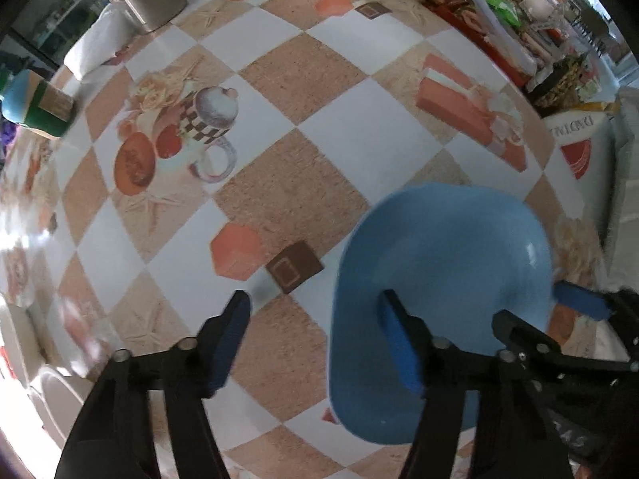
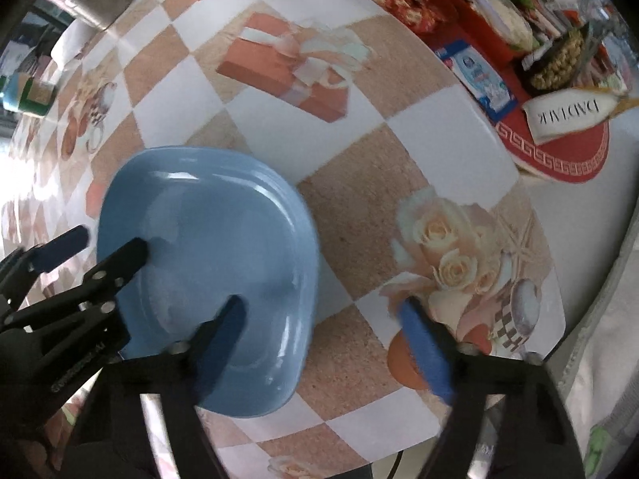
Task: Organize plates and bowls
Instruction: 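Close the right gripper on the blue plate rim and lift it, then carry the blue plate onto the green plate stack and release it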
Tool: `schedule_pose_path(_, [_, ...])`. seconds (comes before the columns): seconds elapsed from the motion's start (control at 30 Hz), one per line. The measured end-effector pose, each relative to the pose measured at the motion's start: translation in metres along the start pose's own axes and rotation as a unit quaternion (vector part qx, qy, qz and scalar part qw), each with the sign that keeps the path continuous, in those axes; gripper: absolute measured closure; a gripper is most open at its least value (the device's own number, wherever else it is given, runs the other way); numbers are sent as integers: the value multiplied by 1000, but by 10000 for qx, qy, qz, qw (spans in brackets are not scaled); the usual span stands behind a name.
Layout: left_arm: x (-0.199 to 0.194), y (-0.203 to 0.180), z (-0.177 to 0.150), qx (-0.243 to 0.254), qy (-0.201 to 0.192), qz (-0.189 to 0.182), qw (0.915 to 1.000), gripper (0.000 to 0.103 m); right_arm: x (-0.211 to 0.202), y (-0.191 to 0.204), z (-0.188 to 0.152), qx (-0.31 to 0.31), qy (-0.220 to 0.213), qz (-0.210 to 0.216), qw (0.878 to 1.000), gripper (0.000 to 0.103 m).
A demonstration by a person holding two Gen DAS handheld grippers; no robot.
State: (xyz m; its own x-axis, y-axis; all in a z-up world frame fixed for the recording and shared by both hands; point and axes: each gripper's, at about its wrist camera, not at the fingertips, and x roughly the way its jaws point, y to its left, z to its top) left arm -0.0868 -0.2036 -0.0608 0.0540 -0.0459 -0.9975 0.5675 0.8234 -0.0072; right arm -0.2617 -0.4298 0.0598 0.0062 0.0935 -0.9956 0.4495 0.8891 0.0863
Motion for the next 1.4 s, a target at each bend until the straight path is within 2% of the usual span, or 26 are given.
schedule_pose_path(0.03, [0,-1,0,-13,2,-101,9999,47,-2,2,0,-41,-30,61,10000,43])
schedule_pose_path(0.1, [-1,-4,2,25,34,-204,9998,55,-3,6,0,-120,-27,169,9998,63])
schedule_pose_path(0.17, [-1,-12,5,159,30,-248,9996,65,-3,7,1,-142,0,380,9992,74])
schedule_pose_path(0.2, [0,-15,4,199,39,-278,9994,69,-3,8,1,-135,13,423,9990,74])
schedule_pose_path(0.33, [-1,-10,-6,70,20,-285,9996,69,-3,15,1,-376,32,530,9979,74])
schedule_pose_path(0.5, [-5,8,-39,-225,39,-206,9995,69,-1,40,-15,-941,81,464,9944,74])
schedule_pose_path(0.7, [-9,52,-105,-1081,183,-114,9939,69,2,102,-61,-1910,223,366,9806,74])
schedule_pose_path(0.87, [-13,86,-157,-1751,312,141,9840,69,4,154,-104,-2597,259,271,9650,74])
schedule_pose_path(1.1, [-14,121,-208,-2444,466,273,9682,69,8,201,-149,-2845,418,353,9571,73])
schedule_pose_path(1.4, [-20,134,-225,-2475,357,281,9678,69,8,223,-165,-2932,441,226,9548,73])
